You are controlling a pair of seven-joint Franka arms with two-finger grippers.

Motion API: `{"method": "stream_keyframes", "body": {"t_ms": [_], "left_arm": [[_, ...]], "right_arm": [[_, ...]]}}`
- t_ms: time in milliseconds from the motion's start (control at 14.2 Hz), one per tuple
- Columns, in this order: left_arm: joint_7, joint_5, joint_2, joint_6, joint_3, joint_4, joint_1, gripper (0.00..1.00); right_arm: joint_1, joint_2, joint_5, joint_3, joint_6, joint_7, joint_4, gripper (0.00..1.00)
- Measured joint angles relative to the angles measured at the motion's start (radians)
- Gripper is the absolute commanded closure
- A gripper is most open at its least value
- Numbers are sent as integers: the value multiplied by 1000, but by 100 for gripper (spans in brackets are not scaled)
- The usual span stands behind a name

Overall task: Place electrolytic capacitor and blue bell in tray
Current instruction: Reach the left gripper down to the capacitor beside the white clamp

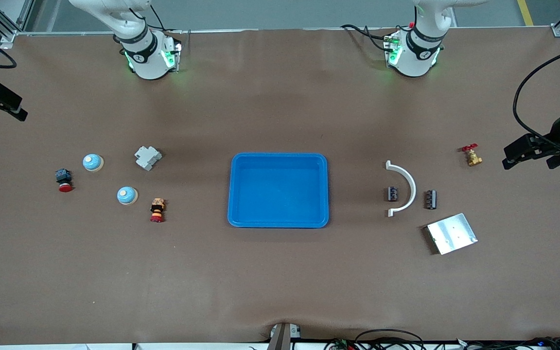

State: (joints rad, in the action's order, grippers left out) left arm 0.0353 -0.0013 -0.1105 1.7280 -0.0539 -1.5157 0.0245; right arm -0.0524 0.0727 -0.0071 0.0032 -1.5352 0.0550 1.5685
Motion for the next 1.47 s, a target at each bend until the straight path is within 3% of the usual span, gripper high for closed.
{"method": "stream_keyframes", "body": {"t_ms": [561, 982, 1474], "left_arm": [[0, 0, 0, -1, 0, 3, 0, 0], [0, 0, -45, -7, 1, -11, 4, 0], [0, 0, -83, 53, 2, -153, 15, 0]], "right_arm": [[6, 1, 2, 3, -102, 0, 75, 0], [65, 40, 2, 4, -66, 22, 74, 0], [16, 61, 49, -13, 4, 43, 76, 0]]}}
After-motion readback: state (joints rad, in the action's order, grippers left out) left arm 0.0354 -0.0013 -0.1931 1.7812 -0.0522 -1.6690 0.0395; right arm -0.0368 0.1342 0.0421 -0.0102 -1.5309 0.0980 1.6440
